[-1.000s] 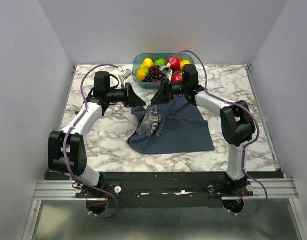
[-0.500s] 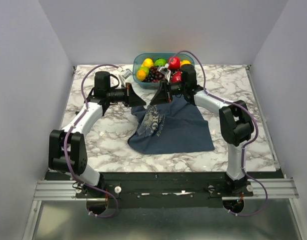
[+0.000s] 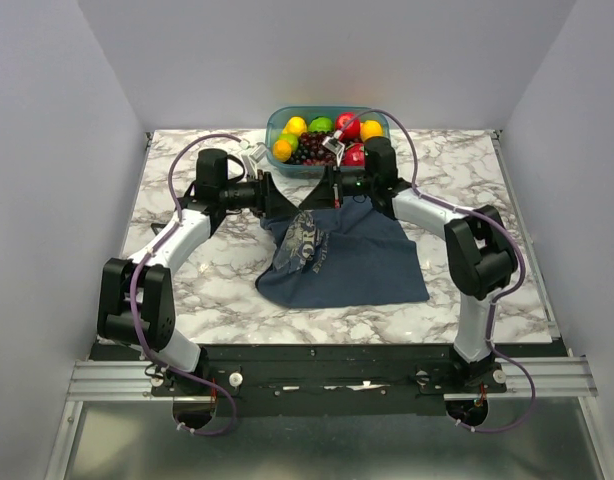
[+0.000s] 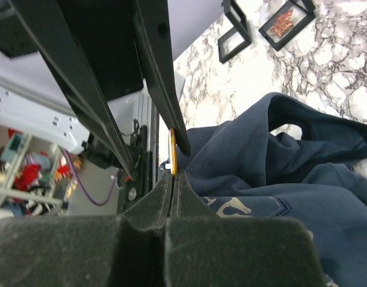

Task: Remove the brooch from the garment
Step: Pass from the left arm to the right

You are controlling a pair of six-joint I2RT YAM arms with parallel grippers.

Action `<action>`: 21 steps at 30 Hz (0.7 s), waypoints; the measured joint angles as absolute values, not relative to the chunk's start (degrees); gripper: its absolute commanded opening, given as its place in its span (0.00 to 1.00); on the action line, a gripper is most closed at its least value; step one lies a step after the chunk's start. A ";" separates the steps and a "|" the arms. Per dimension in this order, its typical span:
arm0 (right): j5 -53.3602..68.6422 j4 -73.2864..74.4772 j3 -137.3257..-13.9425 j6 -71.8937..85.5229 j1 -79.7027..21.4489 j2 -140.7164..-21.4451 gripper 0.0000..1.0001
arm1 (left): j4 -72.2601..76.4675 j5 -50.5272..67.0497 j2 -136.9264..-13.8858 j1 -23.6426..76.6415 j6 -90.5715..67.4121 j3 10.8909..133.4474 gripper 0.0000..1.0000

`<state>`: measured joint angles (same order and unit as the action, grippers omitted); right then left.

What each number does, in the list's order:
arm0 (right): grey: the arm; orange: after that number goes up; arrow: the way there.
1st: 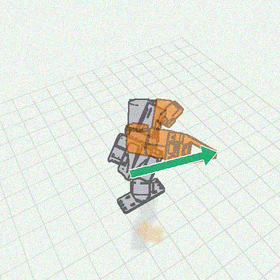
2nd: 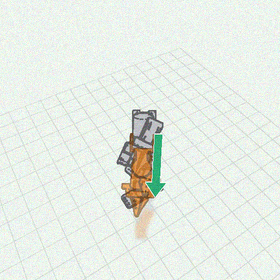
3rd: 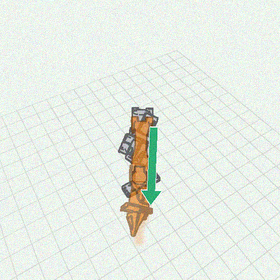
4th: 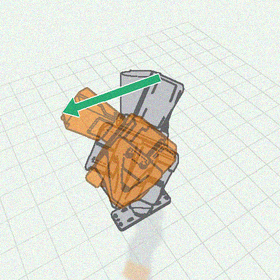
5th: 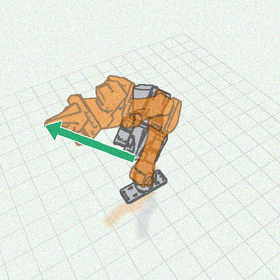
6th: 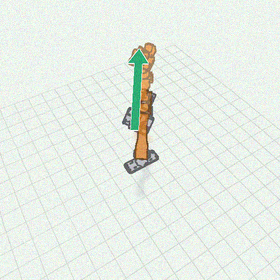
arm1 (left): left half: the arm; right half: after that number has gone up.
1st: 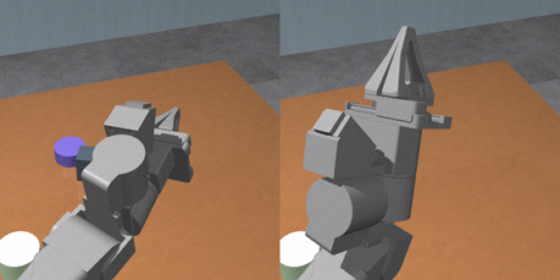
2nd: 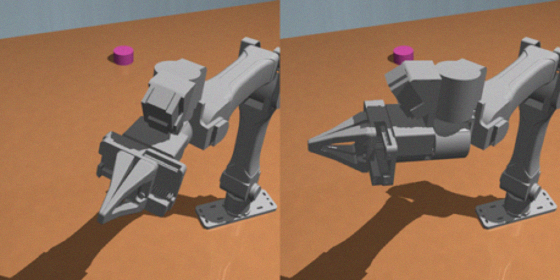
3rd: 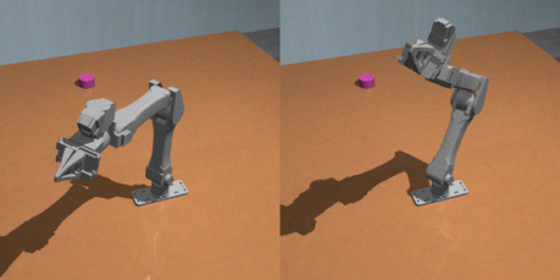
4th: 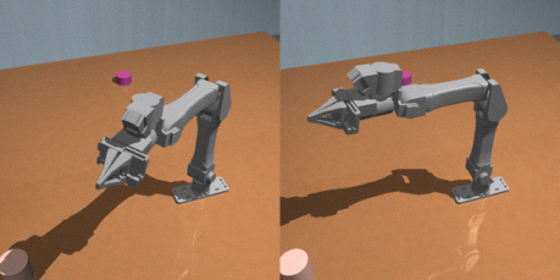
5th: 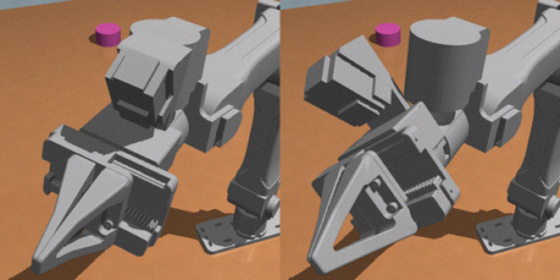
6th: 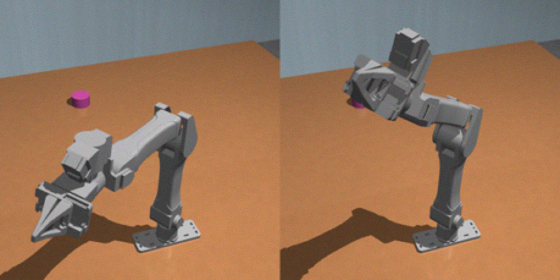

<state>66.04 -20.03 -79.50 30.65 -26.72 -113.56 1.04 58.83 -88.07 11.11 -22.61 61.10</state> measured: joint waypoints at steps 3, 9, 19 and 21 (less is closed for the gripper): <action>63.77 -21.34 -78.43 33.56 -26.83 -112.46 0.00 | 2.07 57.74 -87.96 11.86 -22.92 60.27 0.41; 62.28 -22.24 -77.84 36.14 -26.89 -111.79 0.00 | 3.42 56.86 -87.96 12.23 -23.03 60.20 0.35; 62.11 -22.31 -77.47 36.38 -26.92 -111.72 0.00 | 2.74 54.61 -87.99 12.51 -22.44 60.27 0.30; 62.13 -22.24 -77.47 35.92 -26.96 -111.72 0.00 | 2.22 54.08 -87.99 12.58 -22.37 60.38 0.28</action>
<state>62.13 -22.24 -77.47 35.92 -26.96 -111.72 2.22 54.08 -87.99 12.58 -22.37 60.38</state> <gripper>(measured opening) 0.012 0.307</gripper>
